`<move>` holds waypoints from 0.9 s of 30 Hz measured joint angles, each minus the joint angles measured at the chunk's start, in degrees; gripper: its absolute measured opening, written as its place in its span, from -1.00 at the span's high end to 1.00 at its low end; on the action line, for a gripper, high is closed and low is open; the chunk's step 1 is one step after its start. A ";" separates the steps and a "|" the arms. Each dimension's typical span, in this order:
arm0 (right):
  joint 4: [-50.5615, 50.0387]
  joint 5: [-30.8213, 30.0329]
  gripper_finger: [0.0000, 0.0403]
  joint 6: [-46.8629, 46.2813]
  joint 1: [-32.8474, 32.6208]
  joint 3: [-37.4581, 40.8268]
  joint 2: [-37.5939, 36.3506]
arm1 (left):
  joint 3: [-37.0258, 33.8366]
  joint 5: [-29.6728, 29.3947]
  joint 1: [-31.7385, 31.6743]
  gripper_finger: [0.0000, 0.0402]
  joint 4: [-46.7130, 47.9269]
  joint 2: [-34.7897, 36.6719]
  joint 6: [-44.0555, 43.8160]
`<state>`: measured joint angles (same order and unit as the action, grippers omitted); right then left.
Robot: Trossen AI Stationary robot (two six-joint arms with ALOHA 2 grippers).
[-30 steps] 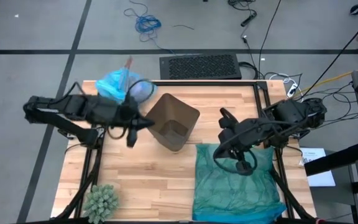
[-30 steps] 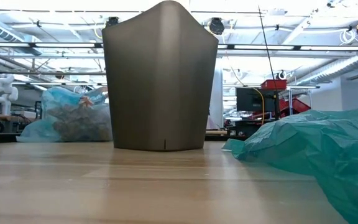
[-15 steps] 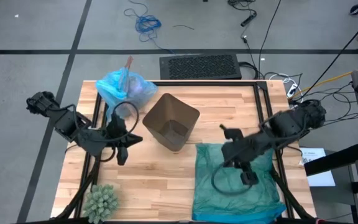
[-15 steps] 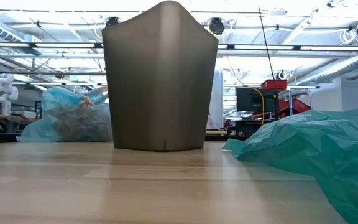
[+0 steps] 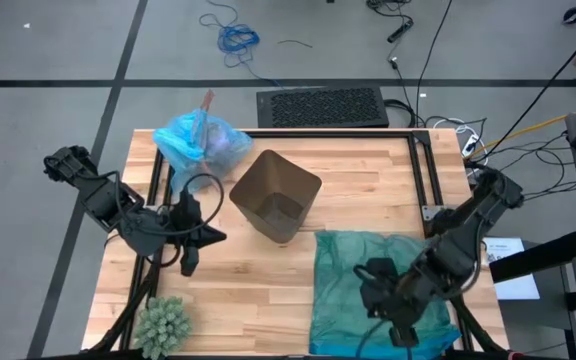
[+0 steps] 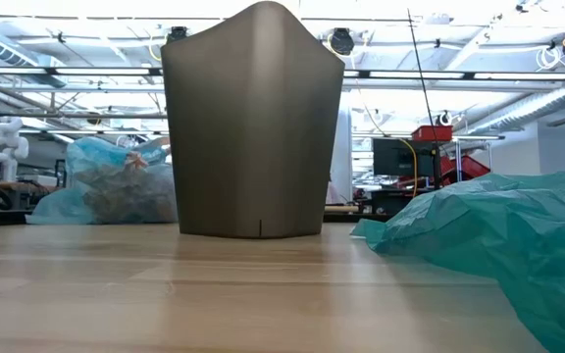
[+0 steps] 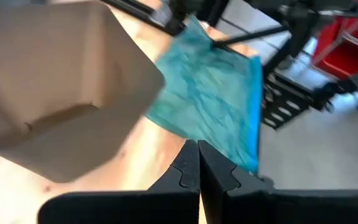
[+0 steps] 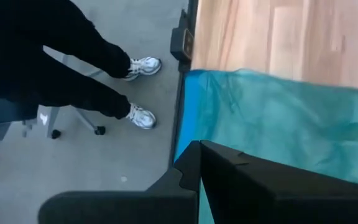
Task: Place trash/remove bag and relplace
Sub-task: Insert the blue trash bag into the black trash bin
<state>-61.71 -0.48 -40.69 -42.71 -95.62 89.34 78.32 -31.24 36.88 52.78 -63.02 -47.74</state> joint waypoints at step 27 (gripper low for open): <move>0.07 -0.61 0.42 -12.77 -6.96 2.39 9.96 | 0.62 9.85 0.00 1.00 0.74 0.13 6.52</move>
<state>-61.64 -1.09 -53.46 -49.67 -93.23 99.30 78.94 -21.39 36.88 53.52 -62.89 -41.22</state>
